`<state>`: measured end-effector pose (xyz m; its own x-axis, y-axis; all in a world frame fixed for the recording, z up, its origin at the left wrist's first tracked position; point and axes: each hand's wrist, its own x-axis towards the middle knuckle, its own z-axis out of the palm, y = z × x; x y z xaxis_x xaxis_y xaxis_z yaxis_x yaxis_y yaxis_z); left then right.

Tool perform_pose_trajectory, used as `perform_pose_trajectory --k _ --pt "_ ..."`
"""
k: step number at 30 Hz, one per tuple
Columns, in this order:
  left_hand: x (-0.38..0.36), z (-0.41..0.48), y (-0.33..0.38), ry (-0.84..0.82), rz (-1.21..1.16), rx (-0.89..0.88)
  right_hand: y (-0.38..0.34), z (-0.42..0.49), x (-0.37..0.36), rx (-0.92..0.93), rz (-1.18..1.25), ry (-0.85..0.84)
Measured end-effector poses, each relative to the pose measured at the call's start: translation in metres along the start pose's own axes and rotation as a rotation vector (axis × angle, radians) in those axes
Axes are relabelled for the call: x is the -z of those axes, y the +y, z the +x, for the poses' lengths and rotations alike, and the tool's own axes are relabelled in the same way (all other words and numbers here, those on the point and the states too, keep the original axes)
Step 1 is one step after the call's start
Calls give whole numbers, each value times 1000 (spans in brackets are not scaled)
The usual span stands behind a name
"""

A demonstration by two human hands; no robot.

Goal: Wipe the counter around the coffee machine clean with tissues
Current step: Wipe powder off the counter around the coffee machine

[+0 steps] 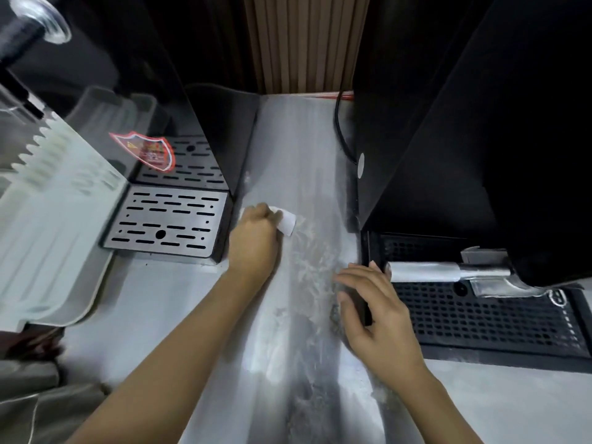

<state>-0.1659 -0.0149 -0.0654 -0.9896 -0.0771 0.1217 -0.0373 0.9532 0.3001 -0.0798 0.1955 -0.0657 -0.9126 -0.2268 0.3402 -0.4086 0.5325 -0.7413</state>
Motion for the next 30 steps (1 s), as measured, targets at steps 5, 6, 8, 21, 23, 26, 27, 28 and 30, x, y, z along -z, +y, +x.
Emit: perform_pose_trajectory --k 5,6,8,21,23,26,27,28,30 --pt "7 -35 3 -32 -157 -11 -2 -1 3 -42 71 57" --pt "9 -23 1 -13 -204 37 -2 -1 3 -51 85 66" --pt "12 11 -2 79 -186 105 -2 -1 4 -57 81 65" --pt "-12 -41 13 94 -331 -40 -2 -2 4 -50 133 120" --pt "-4 -64 17 43 -405 -16 -1 -3 5 1 106 68" --pt "8 -37 11 173 -426 95 3 -3 6 -4 125 7" --pt "8 -17 8 228 -403 151 4 -3 7 -30 149 19" --pt "7 4 4 262 -388 203 5 -2 7 -50 169 33" --pt "-3 45 -1 220 -364 256 3 -2 6 -49 186 38"
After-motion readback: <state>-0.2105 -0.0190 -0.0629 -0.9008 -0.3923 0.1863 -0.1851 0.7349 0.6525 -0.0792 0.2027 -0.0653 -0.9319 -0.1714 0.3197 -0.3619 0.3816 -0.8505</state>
